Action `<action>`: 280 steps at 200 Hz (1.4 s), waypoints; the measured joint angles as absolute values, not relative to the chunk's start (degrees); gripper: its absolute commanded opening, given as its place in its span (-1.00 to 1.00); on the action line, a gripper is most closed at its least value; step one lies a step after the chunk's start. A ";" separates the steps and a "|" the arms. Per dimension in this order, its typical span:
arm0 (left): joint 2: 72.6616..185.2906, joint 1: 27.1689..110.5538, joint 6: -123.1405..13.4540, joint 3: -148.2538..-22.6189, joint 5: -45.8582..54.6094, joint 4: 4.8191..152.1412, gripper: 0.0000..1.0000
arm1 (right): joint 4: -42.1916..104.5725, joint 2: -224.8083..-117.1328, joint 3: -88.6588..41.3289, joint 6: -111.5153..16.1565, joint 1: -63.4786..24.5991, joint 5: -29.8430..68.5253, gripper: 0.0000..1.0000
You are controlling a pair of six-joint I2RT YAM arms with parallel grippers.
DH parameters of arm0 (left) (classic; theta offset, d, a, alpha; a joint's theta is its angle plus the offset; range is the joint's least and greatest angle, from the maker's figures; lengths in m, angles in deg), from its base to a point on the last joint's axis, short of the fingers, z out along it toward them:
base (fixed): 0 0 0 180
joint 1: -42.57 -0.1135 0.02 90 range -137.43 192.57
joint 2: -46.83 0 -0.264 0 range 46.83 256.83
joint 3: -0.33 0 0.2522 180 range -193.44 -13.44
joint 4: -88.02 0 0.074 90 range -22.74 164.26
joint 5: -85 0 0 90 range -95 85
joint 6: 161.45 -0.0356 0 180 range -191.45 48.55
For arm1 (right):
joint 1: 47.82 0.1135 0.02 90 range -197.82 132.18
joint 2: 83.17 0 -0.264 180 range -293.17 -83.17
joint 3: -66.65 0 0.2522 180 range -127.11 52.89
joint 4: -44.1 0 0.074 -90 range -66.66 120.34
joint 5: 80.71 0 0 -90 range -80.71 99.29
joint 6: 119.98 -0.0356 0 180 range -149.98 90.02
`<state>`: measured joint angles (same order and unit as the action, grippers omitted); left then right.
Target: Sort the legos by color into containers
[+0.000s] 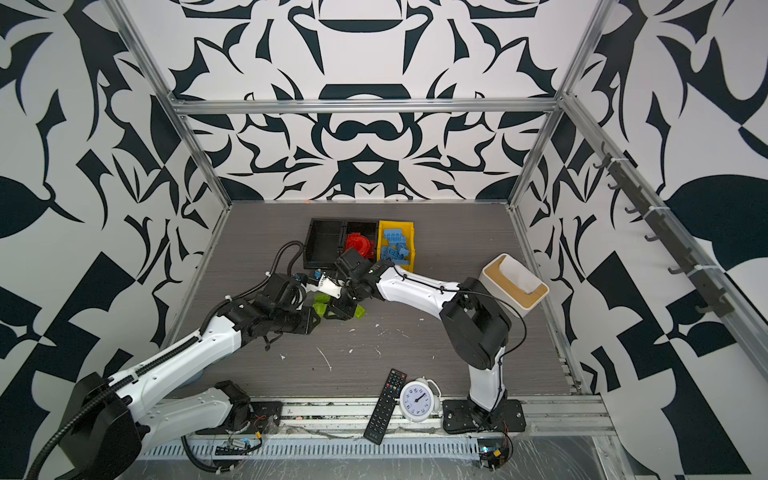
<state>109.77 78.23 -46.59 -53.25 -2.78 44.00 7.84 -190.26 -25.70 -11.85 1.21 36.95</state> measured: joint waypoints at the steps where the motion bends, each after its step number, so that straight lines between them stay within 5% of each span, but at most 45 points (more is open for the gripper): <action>1: 109.75 78.21 -46.59 -53.25 -2.78 44.02 -0.62 | 7.86 -190.26 -25.70 -11.85 1.24 36.95 -0.12; 63: 108.57 78.14 -46.41 -53.16 -1.27 44.13 -0.59 | 9.72 -189.62 -24.85 -13.79 0.34 34.52 -0.23; 106: 108.50 77.16 -45.87 -53.14 -2.17 44.48 -0.56 | 11.47 -189.32 -24.21 -18.12 -0.84 32.90 0.07; 167: 110.75 75.52 -47.07 -55.28 -5.88 43.67 -0.52 | 20.30 -174.56 -11.51 -30.56 -10.15 32.93 0.11; 217: 131.67 65.34 -53.73 -77.16 -3.72 48.74 -0.53 | 25.04 -157.93 2.50 -36.37 -17.32 29.98 0.13; 280: 157.59 62.25 -60.05 -100.87 -3.50 48.50 -0.55 | 25.41 -144.53 12.31 -37.58 -19.24 26.50 0.23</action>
<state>157.59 62.25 -60.05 -100.87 -3.50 48.50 25.41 -144.53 12.31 -37.58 -19.24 26.50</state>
